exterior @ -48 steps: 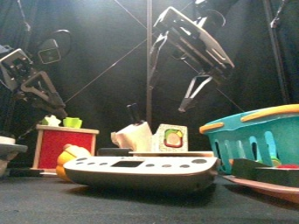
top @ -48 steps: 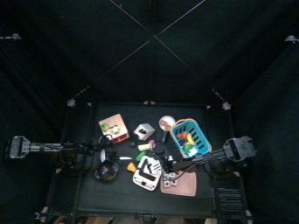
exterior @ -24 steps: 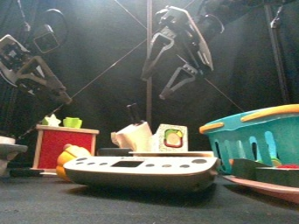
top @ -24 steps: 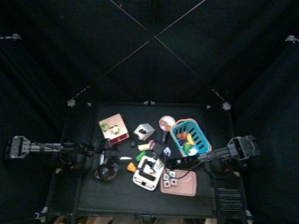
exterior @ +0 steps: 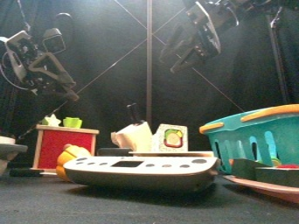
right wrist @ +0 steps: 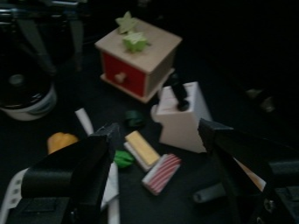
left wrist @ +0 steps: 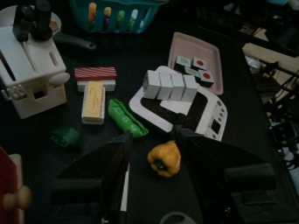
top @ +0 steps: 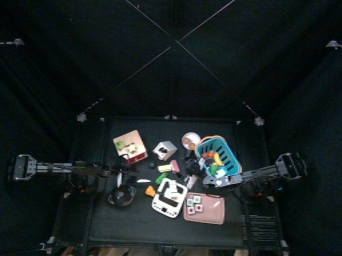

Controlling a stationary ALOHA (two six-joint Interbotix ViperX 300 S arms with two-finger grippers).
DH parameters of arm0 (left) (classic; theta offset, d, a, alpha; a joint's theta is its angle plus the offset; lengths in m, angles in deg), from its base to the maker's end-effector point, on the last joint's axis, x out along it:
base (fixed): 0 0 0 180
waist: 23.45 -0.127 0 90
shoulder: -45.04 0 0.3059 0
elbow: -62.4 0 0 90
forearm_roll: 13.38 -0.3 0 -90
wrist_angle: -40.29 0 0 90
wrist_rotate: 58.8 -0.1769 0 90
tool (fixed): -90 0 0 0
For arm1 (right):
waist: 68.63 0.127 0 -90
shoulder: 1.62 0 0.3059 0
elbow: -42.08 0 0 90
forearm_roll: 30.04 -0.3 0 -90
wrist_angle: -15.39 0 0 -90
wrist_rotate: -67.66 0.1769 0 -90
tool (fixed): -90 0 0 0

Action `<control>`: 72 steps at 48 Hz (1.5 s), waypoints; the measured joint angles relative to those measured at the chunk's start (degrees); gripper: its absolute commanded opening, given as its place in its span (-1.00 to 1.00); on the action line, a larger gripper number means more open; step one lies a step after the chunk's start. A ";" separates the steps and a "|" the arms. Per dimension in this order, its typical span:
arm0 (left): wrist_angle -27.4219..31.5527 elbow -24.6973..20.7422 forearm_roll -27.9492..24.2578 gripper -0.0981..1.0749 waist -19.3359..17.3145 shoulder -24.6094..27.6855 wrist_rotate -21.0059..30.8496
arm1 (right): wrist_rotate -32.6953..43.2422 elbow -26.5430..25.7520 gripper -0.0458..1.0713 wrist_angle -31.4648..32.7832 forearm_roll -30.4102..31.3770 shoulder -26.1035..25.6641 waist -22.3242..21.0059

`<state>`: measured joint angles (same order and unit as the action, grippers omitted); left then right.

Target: Grab cleaver handle

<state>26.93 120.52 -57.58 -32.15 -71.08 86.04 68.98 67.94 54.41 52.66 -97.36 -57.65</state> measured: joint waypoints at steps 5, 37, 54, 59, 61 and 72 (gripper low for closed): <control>0.00 -0.88 0.26 0.57 0.09 1.32 -0.70 | 0.26 2.46 0.90 1.93 1.67 -3.25 1.23; 1.32 -13.80 -0.79 0.59 10.28 18.90 -4.75 | 0.62 9.32 0.90 -15.03 8.96 -5.27 -2.64; 16.87 -20.57 -3.78 0.59 14.94 26.89 -6.24 | 1.41 8.70 0.90 -19.95 7.65 -4.13 -5.27; 18.98 -22.32 -5.45 0.59 16.61 29.00 -6.42 | 1.49 8.61 0.90 -20.48 7.47 -2.90 -5.62; 19.25 -22.85 -5.54 0.59 17.31 29.71 -6.42 | 1.58 8.61 0.90 -20.57 7.38 -2.37 -5.62; 19.86 -25.22 -4.31 0.58 19.34 35.77 -6.42 | 1.58 8.53 0.90 -20.74 7.21 -2.11 -5.80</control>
<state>46.79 95.30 -61.89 -12.82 -35.31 79.63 70.56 76.47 33.67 59.87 -99.47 -63.45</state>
